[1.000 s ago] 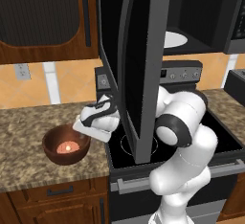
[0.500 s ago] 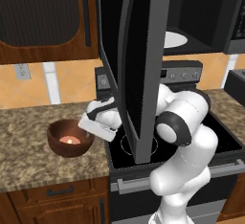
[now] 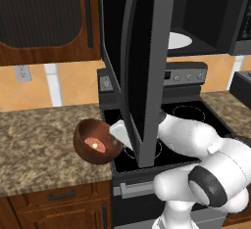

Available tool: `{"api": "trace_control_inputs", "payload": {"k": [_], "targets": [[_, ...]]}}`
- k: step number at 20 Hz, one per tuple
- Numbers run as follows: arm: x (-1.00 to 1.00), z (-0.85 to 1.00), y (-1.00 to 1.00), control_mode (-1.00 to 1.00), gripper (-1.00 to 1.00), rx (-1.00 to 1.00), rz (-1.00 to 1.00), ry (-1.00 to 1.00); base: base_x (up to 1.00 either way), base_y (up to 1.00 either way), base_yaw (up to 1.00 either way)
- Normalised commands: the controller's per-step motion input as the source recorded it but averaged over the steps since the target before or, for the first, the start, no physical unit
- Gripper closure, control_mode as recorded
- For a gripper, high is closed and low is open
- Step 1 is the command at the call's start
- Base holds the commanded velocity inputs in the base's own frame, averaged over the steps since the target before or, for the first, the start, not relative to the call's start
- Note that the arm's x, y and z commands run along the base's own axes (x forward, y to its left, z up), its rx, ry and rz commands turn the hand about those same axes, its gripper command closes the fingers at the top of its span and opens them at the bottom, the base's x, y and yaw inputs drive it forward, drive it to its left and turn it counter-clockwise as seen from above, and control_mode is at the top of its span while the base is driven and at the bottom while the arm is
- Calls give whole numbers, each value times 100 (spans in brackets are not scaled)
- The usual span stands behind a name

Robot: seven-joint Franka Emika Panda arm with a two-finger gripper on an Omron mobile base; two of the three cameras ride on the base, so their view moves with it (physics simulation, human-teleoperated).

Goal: Open the microwave, place the bowl with waffle inside the microwave, then close the microwave door and turn it on.

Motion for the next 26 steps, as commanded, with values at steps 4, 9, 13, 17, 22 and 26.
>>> {"api": "trace_control_inputs", "payload": {"k": [4,9,13,17,22,26], "targets": [[-29,99,-84,-100,100,0,-10,1,0,0,0],[0,100,-97,-100,100,-3,-9,14,0,0,0],[0,100,-100,-100,100,-15,-8,34,0,0,0],[8,91,-97,-100,100,-26,-5,32,0,0,0],[0,74,-80,-100,100,-33,-13,33,0,0,0],[-32,49,-70,-100,100,-24,-21,12,0,0,0]]}}
